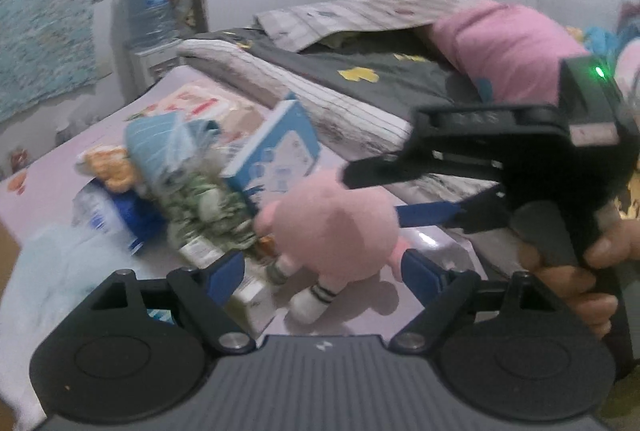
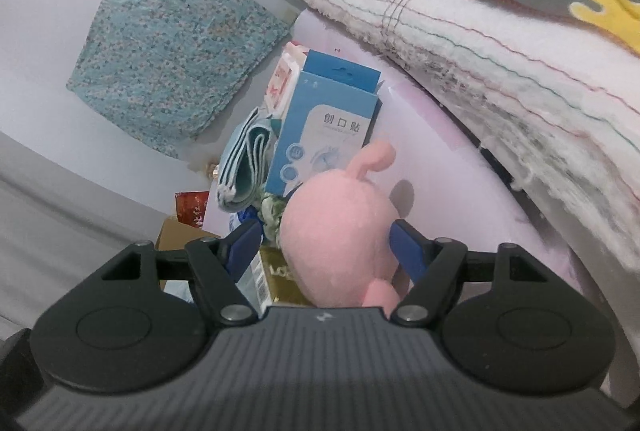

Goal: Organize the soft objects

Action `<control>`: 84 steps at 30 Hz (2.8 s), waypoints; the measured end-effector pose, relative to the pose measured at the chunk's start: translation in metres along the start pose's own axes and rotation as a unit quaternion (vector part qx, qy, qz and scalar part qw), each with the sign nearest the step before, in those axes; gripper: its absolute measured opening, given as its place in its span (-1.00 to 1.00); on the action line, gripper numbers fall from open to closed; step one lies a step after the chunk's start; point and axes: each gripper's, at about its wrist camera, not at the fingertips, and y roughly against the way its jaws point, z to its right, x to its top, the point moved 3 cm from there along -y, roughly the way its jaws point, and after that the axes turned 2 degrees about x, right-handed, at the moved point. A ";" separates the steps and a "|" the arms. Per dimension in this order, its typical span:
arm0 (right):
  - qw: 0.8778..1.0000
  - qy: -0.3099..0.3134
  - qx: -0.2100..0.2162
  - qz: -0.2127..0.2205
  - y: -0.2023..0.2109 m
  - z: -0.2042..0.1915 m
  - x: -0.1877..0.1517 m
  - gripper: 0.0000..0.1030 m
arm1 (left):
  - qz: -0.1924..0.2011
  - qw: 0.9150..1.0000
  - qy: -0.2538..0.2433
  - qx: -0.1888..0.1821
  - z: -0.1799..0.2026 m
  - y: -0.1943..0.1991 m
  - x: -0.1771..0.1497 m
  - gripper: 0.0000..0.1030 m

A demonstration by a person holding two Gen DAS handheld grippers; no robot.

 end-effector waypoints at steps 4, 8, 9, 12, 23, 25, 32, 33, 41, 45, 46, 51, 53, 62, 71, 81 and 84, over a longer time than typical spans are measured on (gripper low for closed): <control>0.999 -0.021 0.035 -0.016 -0.011 0.007 0.006 0.49 | -0.016 1.000 -0.013 -0.009 0.009 -0.023 0.007 0.73; 0.996 -0.038 0.080 -0.033 -0.009 0.013 0.005 0.51 | -0.025 0.999 -0.021 -0.021 0.014 -0.039 0.010 0.80; 0.995 -0.041 0.087 -0.036 -0.009 0.014 0.005 0.51 | -0.029 0.999 -0.024 -0.021 0.016 -0.043 0.010 0.80; 0.992 -0.054 0.105 -0.041 -0.009 0.018 0.006 0.51 | -0.037 0.999 -0.033 -0.008 0.020 -0.053 0.010 0.79; 0.992 -0.067 0.111 -0.004 0.009 0.026 0.005 0.51 | -0.045 0.999 -0.006 0.019 0.000 -0.054 0.018 0.22; 0.992 -0.073 0.105 0.005 0.009 0.032 0.004 0.51 | -0.047 0.999 0.013 0.000 -0.005 -0.049 0.019 0.21; 0.990 -0.081 0.109 0.032 0.012 0.041 0.000 0.51 | -0.064 0.989 0.096 -0.097 -0.019 -0.021 0.022 0.19; 0.989 -0.085 0.112 0.035 0.013 0.042 0.001 0.51 | -0.067 0.985 0.109 -0.112 -0.021 -0.019 0.022 0.19; 0.980 -0.084 0.170 0.060 0.020 0.039 -0.006 0.57 | -0.102 0.937 0.215 -0.256 -0.036 -0.007 0.017 0.19; 0.981 -0.075 0.170 0.055 0.025 0.032 -0.014 0.48 | -0.123 0.920 0.234 -0.290 -0.034 -0.013 0.008 0.21; 0.984 -0.068 0.157 0.050 0.026 0.030 -0.017 0.43 | -0.131 0.917 0.237 -0.292 -0.033 -0.016 0.005 0.22; 0.994 -0.047 0.091 0.034 0.025 0.029 -0.026 0.34 | -0.152 0.912 0.244 -0.292 -0.029 -0.025 -0.009 0.27; 0.996 -0.034 0.076 0.029 0.022 0.026 -0.026 0.32 | -0.141 0.921 0.230 -0.281 -0.026 -0.025 -0.008 0.32; 0.999 0.010 0.028 -0.022 -0.011 0.006 -0.015 0.37 | -0.089 0.974 0.109 -0.177 -0.010 -0.010 0.003 0.50; 0.998 -0.007 0.056 -0.023 -0.011 0.020 -0.013 0.47 | -0.091 0.979 0.105 -0.146 -0.014 -0.019 -0.001 0.35; 0.996 -0.020 0.083 -0.026 -0.005 0.027 -0.023 0.52 | -0.100 0.974 0.123 -0.159 -0.019 -0.021 -0.004 0.30; 0.996 -0.013 0.080 -0.019 0.004 0.020 -0.026 0.47 | -0.096 0.975 0.119 -0.162 -0.017 -0.014 -0.003 0.29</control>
